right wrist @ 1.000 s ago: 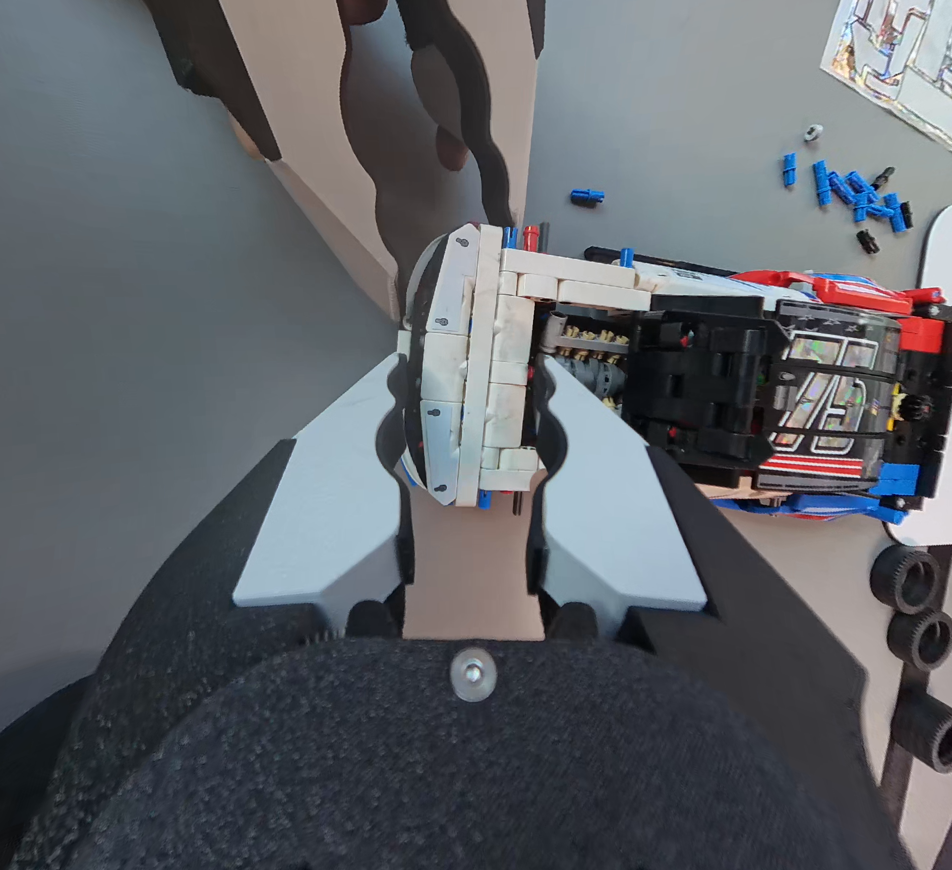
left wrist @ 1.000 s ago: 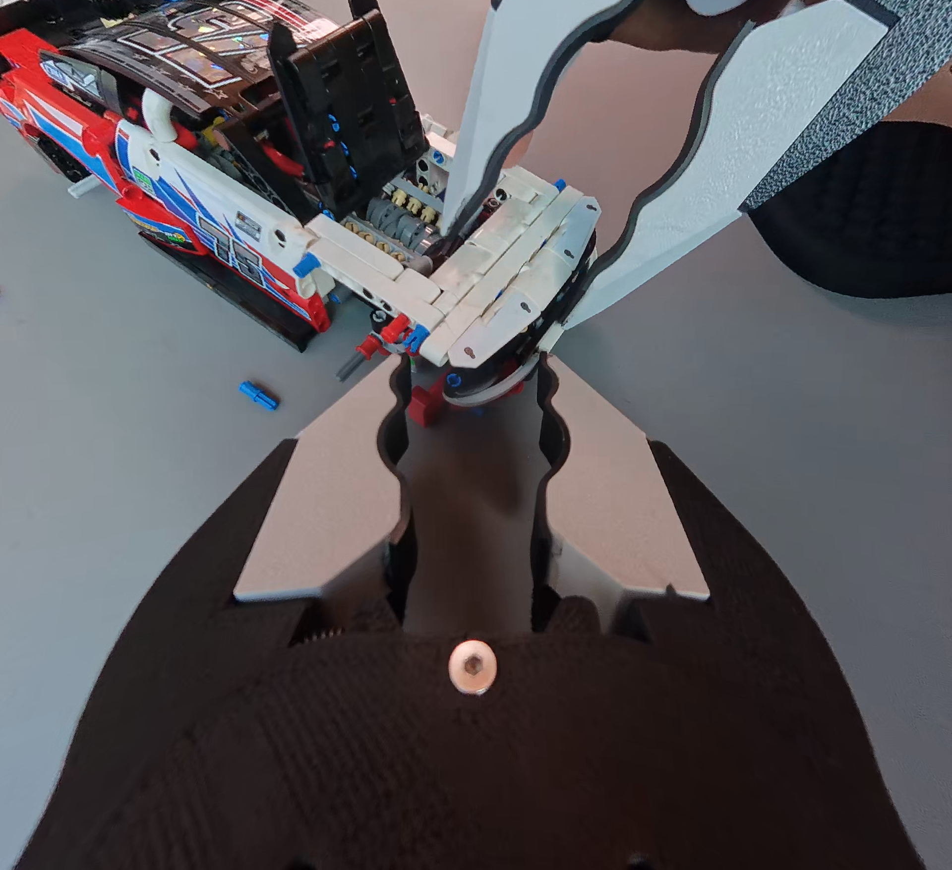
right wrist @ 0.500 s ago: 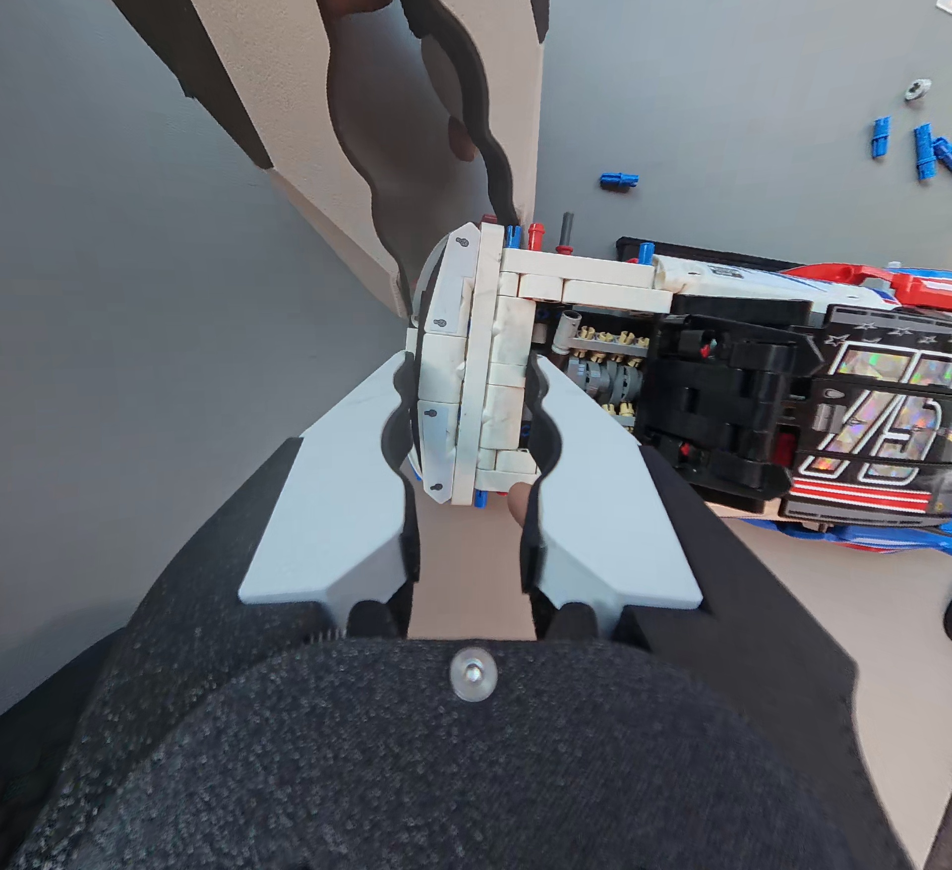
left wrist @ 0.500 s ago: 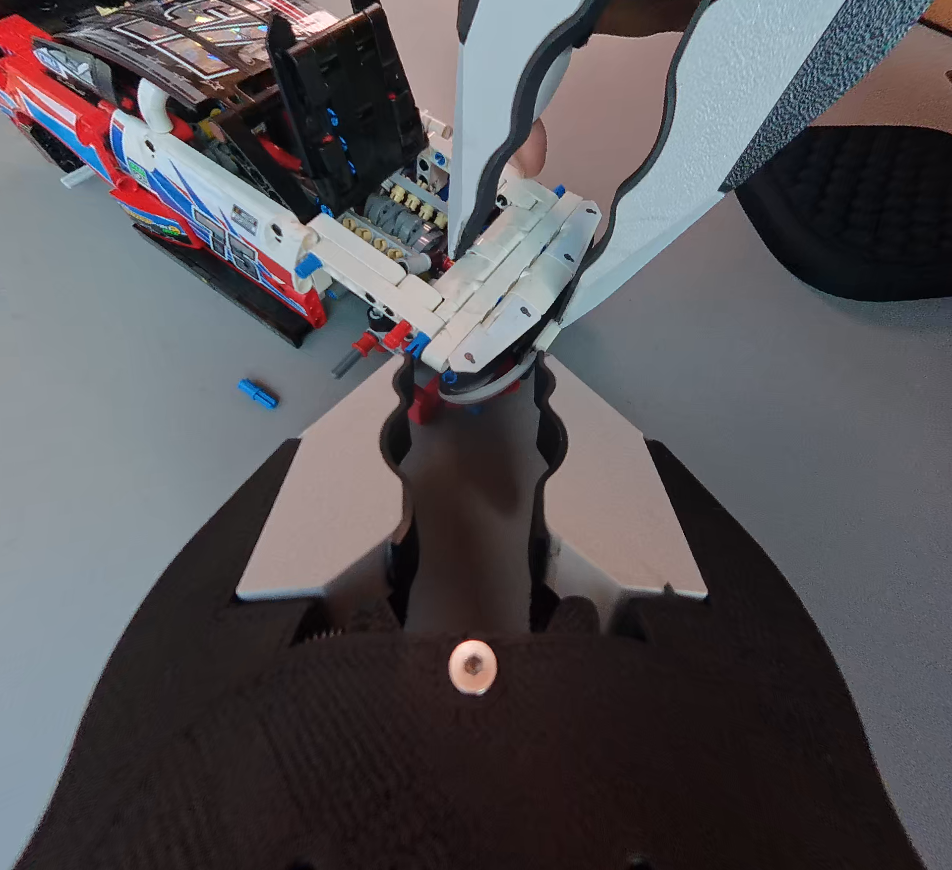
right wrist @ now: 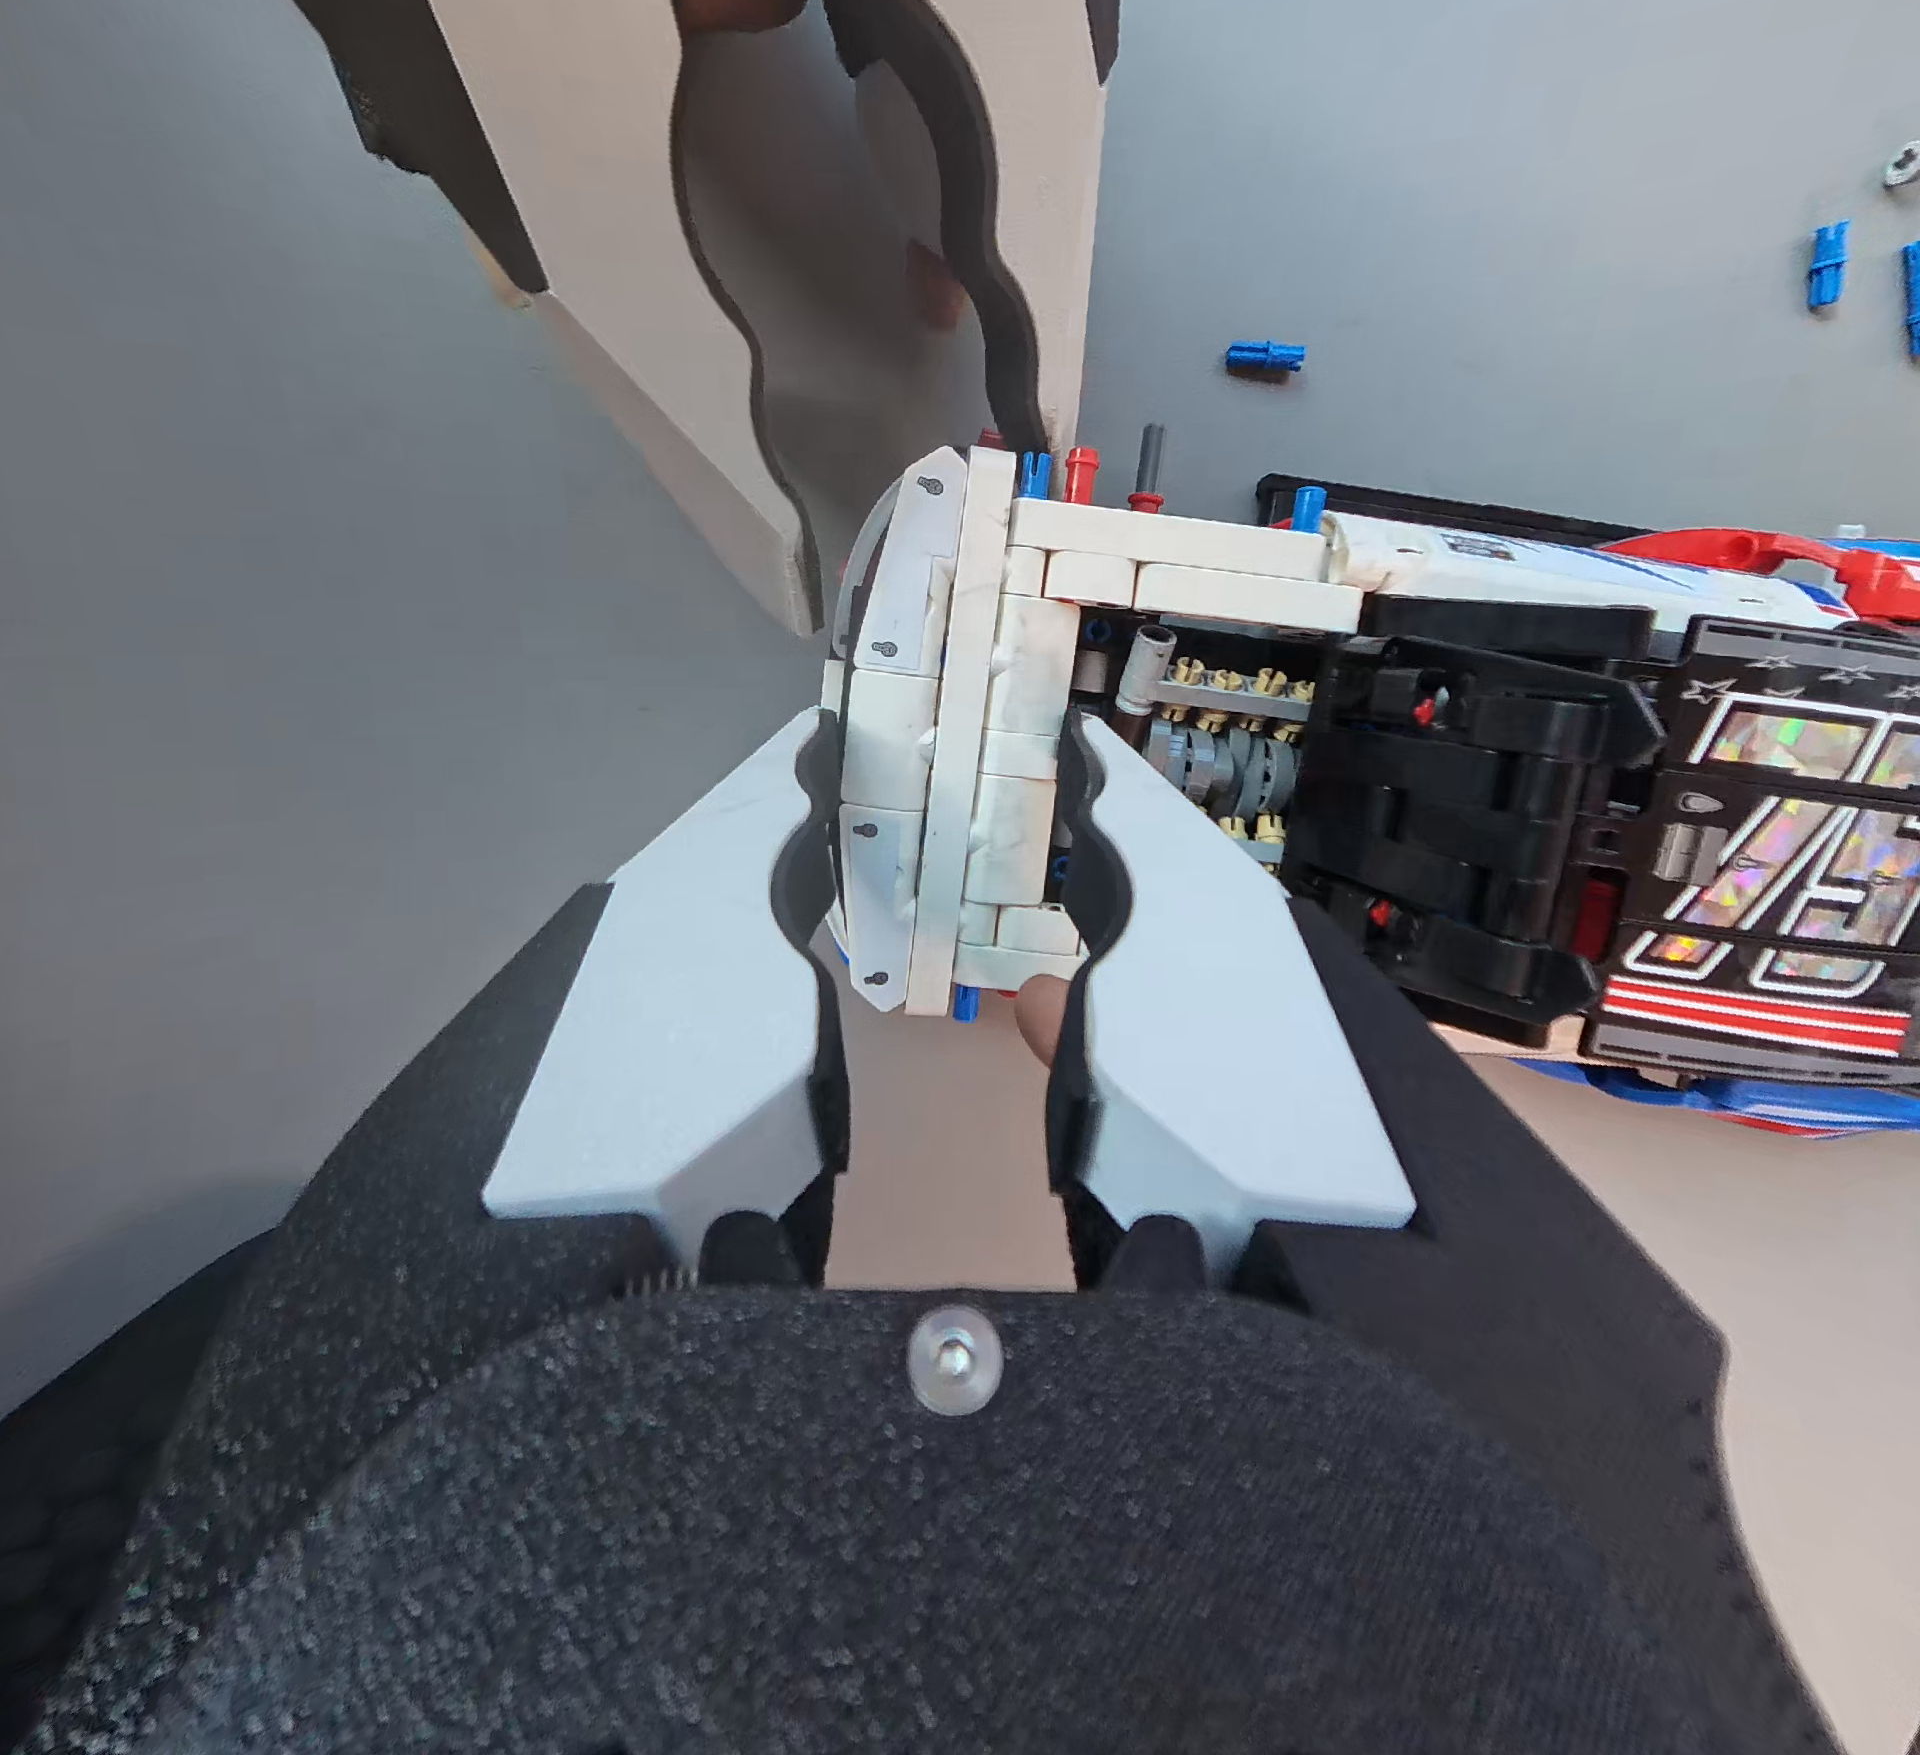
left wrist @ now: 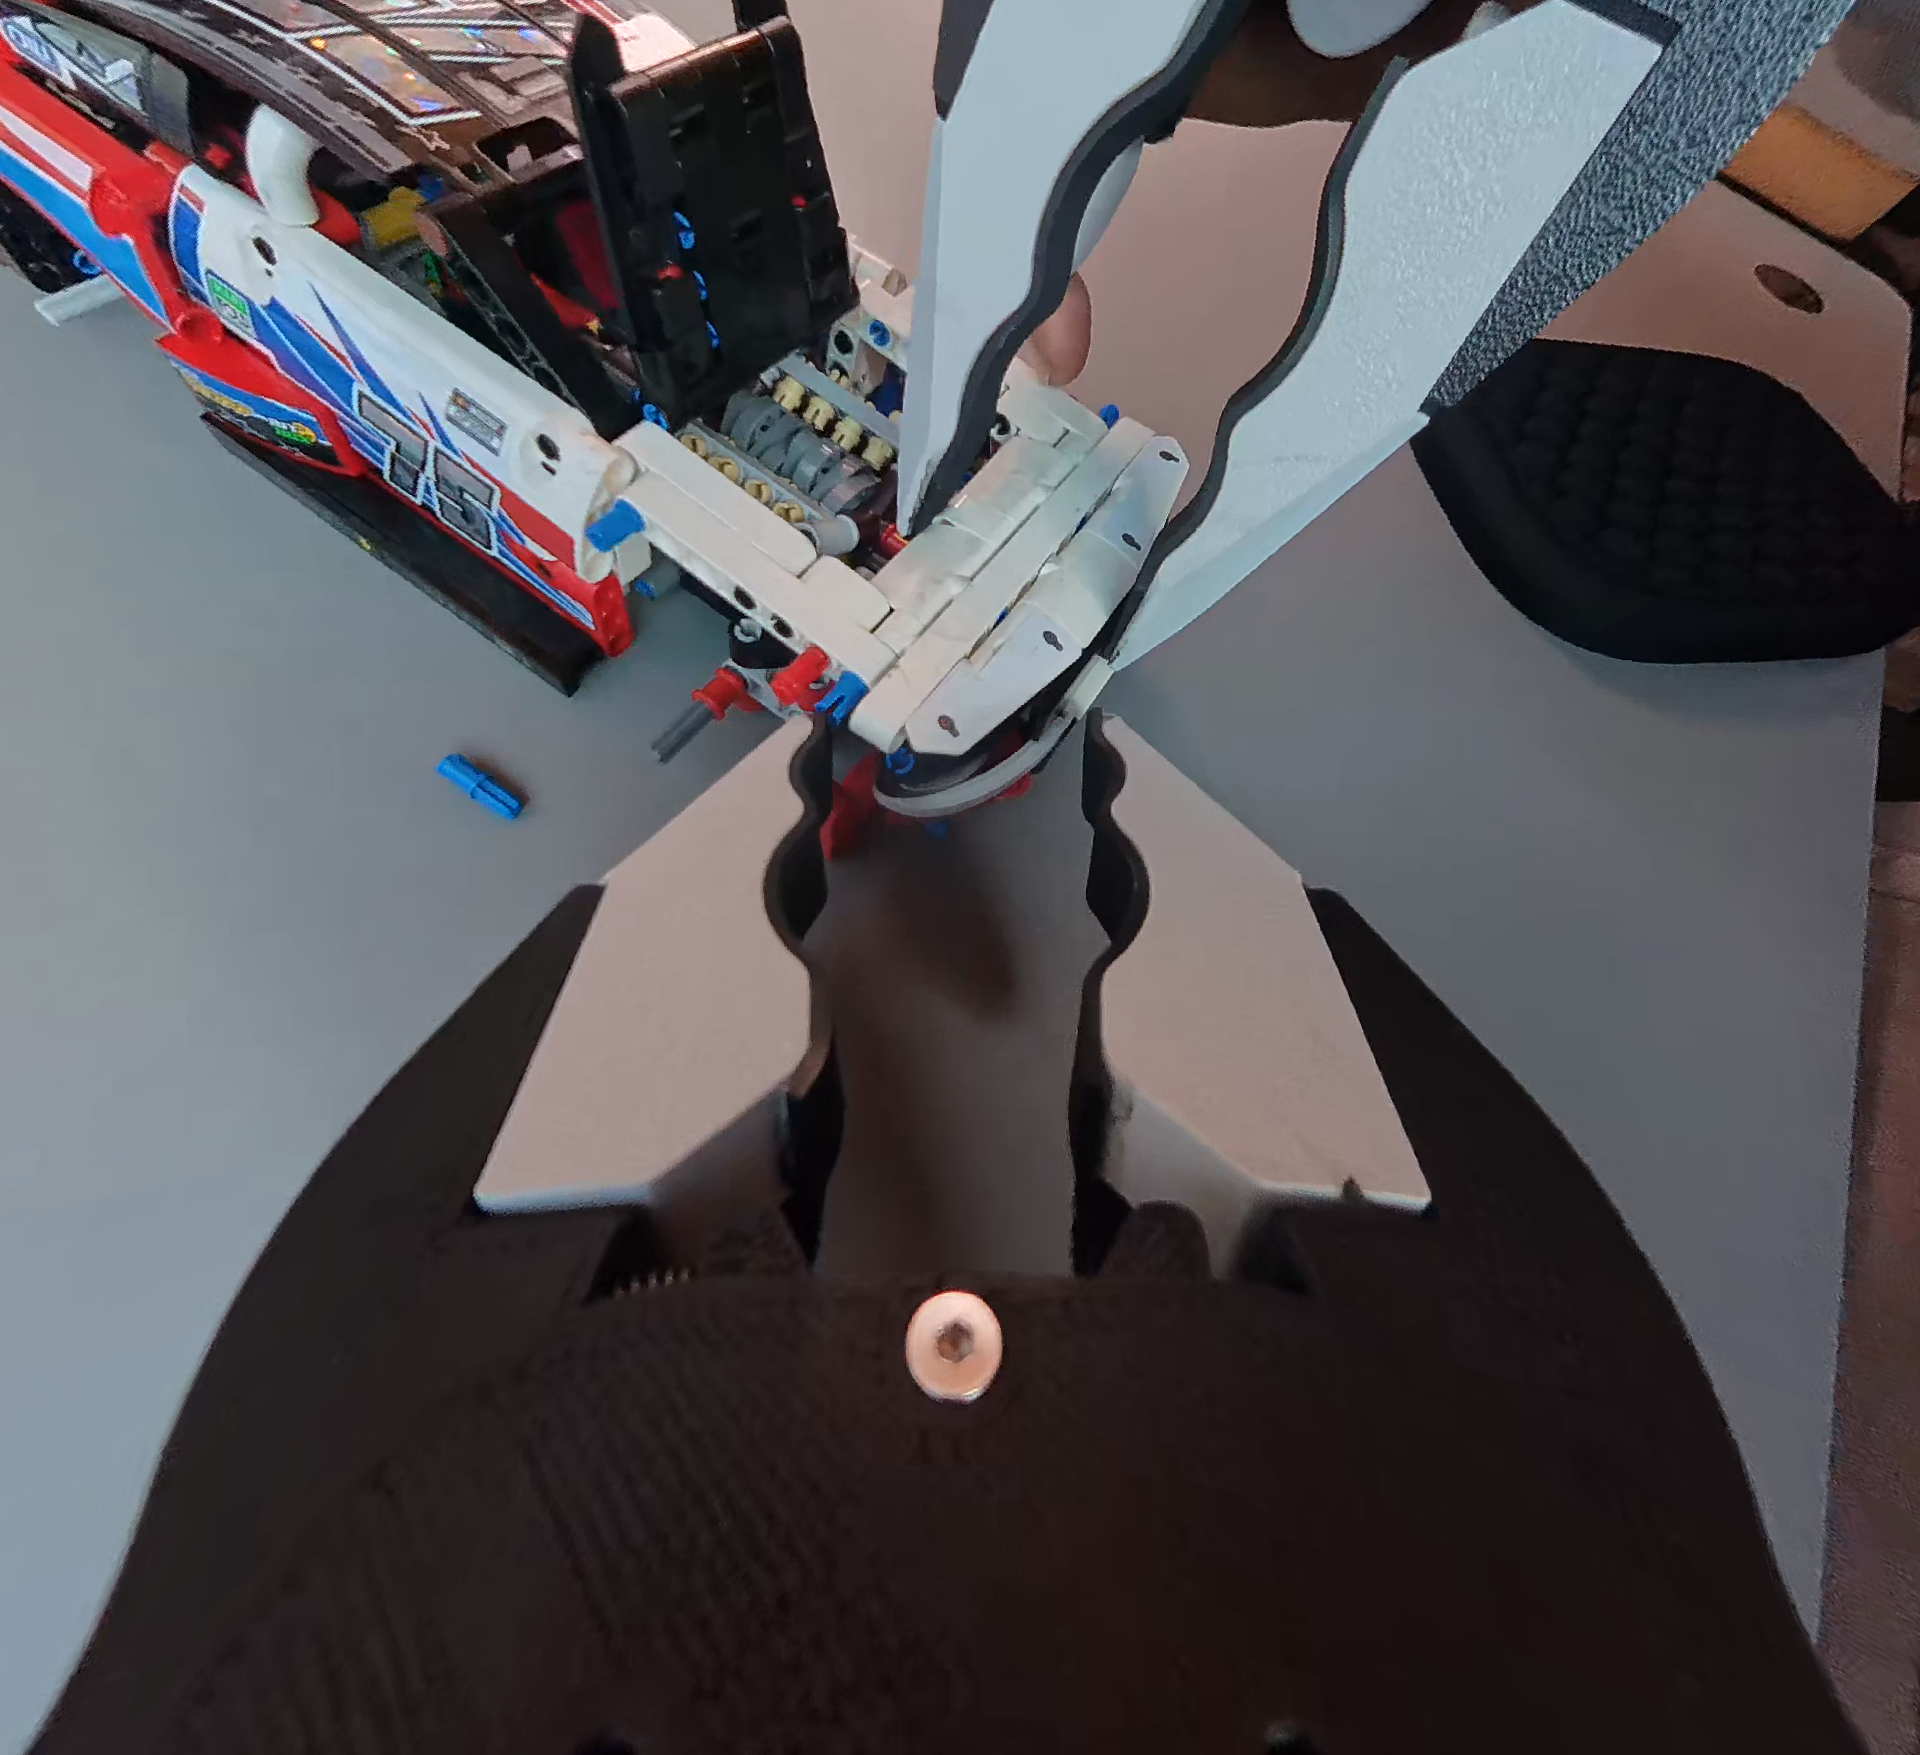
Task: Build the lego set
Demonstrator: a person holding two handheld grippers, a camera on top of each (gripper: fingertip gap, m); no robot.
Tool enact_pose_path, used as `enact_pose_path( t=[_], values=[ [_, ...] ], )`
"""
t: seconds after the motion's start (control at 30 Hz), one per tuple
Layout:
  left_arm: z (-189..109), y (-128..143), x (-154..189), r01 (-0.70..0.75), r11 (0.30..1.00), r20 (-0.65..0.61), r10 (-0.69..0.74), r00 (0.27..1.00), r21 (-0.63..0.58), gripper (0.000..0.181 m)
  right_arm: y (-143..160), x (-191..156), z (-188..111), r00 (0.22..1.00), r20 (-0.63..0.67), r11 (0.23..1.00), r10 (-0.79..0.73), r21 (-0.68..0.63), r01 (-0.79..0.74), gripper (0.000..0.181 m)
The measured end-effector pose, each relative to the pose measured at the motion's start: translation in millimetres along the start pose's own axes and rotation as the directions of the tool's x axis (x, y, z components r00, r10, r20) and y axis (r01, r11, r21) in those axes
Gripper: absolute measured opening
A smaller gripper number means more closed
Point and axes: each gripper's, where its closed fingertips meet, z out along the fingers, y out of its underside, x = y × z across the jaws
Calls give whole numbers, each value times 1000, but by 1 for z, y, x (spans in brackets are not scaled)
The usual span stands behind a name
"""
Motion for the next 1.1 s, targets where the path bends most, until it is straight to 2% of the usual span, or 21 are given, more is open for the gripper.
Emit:
enact_pose_path(
  t=[0.1, 0.97, 1.1],
  values=[
    [0, -1, -2, 29, 1000, -1, -29, 1000, 5, 41, 0, 0, 0, 1000, 5, 1000, 0, 1, 0, 40],
    [1, -1, -4, -11, 1000, 49, 10, 999, 3, 42, -1, -1, 0, 999, 25, 999, -31, 31, 30, 40],
    [1, -1, -5, -18, 1000, 50, 18, 999, 1, 42, -1, -1, 1, 998, -9, 998, -61, 21, 62, 40]
  ],
)
